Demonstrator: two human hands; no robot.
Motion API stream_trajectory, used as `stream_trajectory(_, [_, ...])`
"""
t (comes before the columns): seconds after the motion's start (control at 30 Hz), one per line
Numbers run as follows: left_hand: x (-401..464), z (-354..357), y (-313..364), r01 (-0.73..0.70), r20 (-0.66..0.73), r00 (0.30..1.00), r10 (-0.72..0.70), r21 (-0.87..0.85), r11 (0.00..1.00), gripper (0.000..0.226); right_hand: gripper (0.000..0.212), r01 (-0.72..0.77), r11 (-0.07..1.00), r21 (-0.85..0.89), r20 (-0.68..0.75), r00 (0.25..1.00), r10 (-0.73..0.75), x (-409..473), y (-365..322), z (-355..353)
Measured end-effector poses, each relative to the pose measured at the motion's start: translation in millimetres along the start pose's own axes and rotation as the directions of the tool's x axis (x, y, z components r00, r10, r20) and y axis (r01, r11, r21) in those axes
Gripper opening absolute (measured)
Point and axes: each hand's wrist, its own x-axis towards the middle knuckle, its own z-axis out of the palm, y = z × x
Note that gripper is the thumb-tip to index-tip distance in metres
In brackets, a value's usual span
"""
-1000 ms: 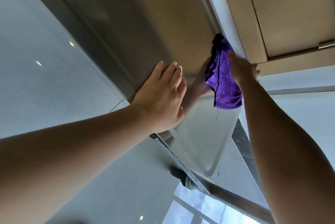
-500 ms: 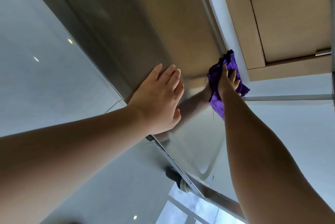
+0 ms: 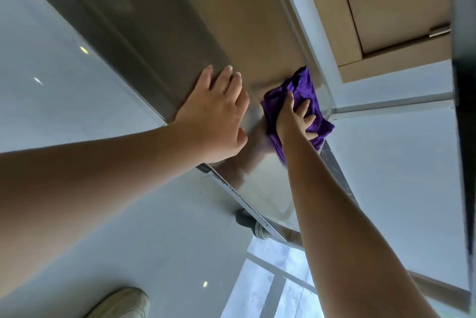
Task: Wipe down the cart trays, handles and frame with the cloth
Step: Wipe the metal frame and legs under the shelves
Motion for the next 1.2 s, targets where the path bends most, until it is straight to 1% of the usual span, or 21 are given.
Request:
stream_trajectory(0.1, [-0.3, 1.2, -1.4, -0.003, -0.001, 1.000, 0.003, -0.010, 1.000, 0.067, 0.063, 0.005, 1.000, -0.010, -0.002, 1.000, -0.005, -15.2, 3.5, 3.5])
stream_trajectory(0.17, [-1.0, 1.8, -1.5, -0.003, -0.002, 1.000, 0.003, -0.025, 1.000, 0.067, 0.058, 0.041, 0.998, -0.048, -0.016, 0.999, -0.042, -25.9, 8.0, 3.2])
stream_trajectory(0.23, [-1.5, 2.1, -1.8, -0.007, -0.012, 1.000, 0.006, -0.042, 0.999, 0.067, 0.053, 0.077, 0.997, -0.031, -0.023, 0.997, -0.078, -37.4, 15.2, 2.0])
stream_trajectory(0.33, [-2.8, 1.6, -3.1, -0.020, -0.036, 0.999, 0.018, -0.067, 0.998, 0.067, 0.052, 0.117, 0.993, 0.005, -0.002, 0.993, -0.117, -61.2, 27.9, -1.4])
stream_trajectory(0.47, [-7.8, 3.0, -4.0, -0.035, -0.029, 0.999, 0.033, -0.070, 0.997, 0.067, 0.050, 0.153, 0.988, -0.007, 0.011, 0.988, -0.153, -90.2, 42.7, -2.2])
stream_trajectory(0.6, [-7.0, 2.2, -6.4, -0.045, -0.039, 0.998, 0.042, -0.065, 0.997, 0.066, 0.049, 0.264, 0.964, -0.021, -0.002, 0.965, -0.264, -121.9, 65.8, 3.2])
stream_trajectory(0.7, [-5.0, 2.0, -6.2, -0.038, -0.035, 0.999, 0.036, -0.057, 0.998, 0.066, 0.052, 0.337, 0.940, -0.054, 0.050, 0.941, -0.335, -146.9, 84.6, 1.8])
stream_trajectory(0.77, [-4.4, 0.7, -5.5, -0.033, -0.037, 0.999, 0.031, -0.047, 0.998, 0.066, 0.054, 0.327, 0.944, -0.046, 0.107, 0.941, -0.320, -168.0, 95.9, -3.2])
stream_trajectory(0.87, [-5.6, -0.2, -7.4, -0.027, -0.043, 0.999, 0.025, -0.054, 0.998, 0.064, 0.062, 0.313, 0.945, -0.095, 0.204, 0.935, -0.289, -190.0, 116.4, -10.4])
stream_trajectory(0.9, [-6.0, 0.2, -7.5, -0.027, -0.036, 0.999, 0.025, -0.052, 0.998, 0.064, 0.066, 0.277, 0.960, -0.046, 0.234, 0.937, -0.260, -192.3, 118.8, -15.0])
stream_trajectory(0.93, [-6.3, 0.6, -6.7, -0.024, -0.021, 1.000, 0.023, -0.040, 0.999, 0.065, 0.068, 0.212, 0.976, 0.048, 0.248, 0.944, -0.218, -192.0, 117.7, -21.0])
stream_trajectory(0.97, [-6.5, 0.5, -4.7, -0.016, -0.003, 1.000, 0.016, -0.015, 1.000, 0.065, 0.066, 0.145, 0.977, 0.154, 0.241, 0.954, -0.179, -188.9, 115.9, -25.1])
stream_trajectory(1.0, [-6.4, -0.4, -2.1, -0.003, 0.012, 1.000, 0.003, 0.018, 1.000, 0.065, 0.068, 0.110, 0.965, 0.238, 0.209, 0.965, -0.161, -185.0, 113.5, -26.9])
stream_trajectory(1.03, [-6.4, -2.3, 1.5, 0.012, 0.020, 1.000, -0.013, 0.052, 0.999, 0.065, 0.072, 0.103, 0.958, 0.270, 0.171, 0.973, -0.152, -181.7, 110.8, -25.5])
stream_trajectory(1.07, [-6.9, -4.6, 6.2, 0.021, 0.020, 1.000, -0.022, 0.076, 0.997, 0.065, 0.075, 0.099, 0.959, 0.266, 0.157, 0.977, -0.145, -180.1, 107.4, -21.8])
stream_trajectory(1.1, [-7.9, -6.3, 12.2, 0.018, 0.012, 1.000, -0.019, 0.077, 0.997, 0.064, 0.074, 0.097, 0.967, 0.235, 0.151, 0.979, -0.135, -179.2, 104.8, -15.5])
stream_trajectory(1.13, [-9.8, -5.9, 19.8, -0.003, 0.003, 1.000, 0.002, 0.051, 0.999, 0.062, 0.069, 0.092, 0.978, 0.189, 0.142, 0.983, -0.120, -179.2, 103.0, -7.7])
stream_trajectory(1.2, [-16.8, 1.2, 40.3, -0.098, 0.014, 0.995, 0.099, -0.059, 0.993, 0.059, 0.063, 0.077, 0.986, 0.145, 0.103, 0.990, -0.093, -176.6, 103.6, 5.7])
